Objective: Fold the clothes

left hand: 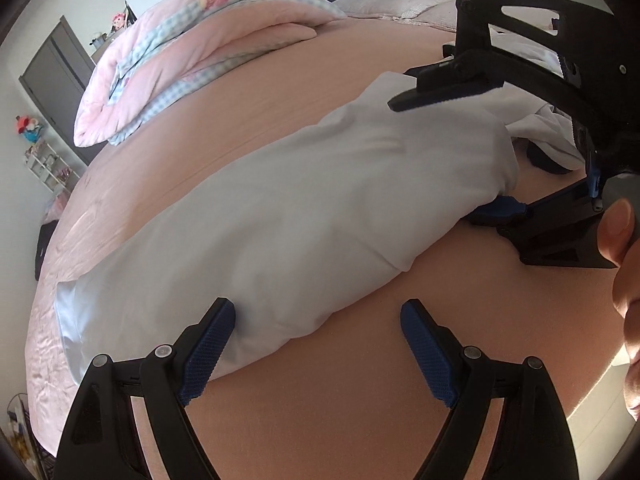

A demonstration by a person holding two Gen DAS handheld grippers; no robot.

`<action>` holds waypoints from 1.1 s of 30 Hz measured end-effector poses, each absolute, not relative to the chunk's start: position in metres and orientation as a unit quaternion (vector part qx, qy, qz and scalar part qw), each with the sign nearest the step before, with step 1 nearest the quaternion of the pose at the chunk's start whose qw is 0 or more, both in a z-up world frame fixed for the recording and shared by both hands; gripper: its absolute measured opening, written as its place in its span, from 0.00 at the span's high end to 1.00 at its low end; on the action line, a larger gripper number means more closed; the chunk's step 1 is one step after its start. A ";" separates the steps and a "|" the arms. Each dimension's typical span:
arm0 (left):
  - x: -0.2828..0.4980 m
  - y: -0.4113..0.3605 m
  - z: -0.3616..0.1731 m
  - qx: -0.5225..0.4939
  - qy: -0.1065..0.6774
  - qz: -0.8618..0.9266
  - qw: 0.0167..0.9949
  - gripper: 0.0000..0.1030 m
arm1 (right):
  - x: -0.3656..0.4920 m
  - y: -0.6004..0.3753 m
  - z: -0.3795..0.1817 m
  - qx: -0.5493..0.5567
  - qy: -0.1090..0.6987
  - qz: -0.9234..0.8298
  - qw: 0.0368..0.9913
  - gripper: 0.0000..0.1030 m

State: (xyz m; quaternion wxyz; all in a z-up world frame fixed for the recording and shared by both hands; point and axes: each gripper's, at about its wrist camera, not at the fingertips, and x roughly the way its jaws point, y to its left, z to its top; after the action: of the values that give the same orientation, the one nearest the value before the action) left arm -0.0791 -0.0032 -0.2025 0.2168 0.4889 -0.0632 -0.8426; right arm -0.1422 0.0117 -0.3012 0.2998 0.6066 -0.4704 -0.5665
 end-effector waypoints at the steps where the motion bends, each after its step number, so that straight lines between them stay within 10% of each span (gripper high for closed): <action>1: -0.082 -0.003 -0.201 0.489 -0.068 -0.843 0.213 0.17 | -0.141 0.014 -0.304 0.612 -0.467 -0.569 0.289 0.52; 4: -0.091 0.006 -0.198 0.485 -0.112 -0.843 0.203 0.17 | -0.137 0.017 -0.312 0.612 -0.460 -0.576 0.285 0.87; 17: -0.106 0.046 -0.216 0.458 -0.287 -0.823 0.175 0.13 | -0.138 0.019 -0.315 0.601 -0.464 -0.570 0.314 0.87; 33: -0.137 0.028 -0.222 0.448 -0.314 -0.816 0.185 0.00 | -0.136 0.025 -0.320 0.606 -0.475 -0.554 0.316 0.87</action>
State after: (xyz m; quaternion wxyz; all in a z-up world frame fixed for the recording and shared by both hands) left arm -0.1371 0.0277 -0.2222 0.1851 0.4481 -0.3140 -0.8163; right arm -0.1359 0.0253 -0.3196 0.3157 0.6059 -0.4752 -0.5545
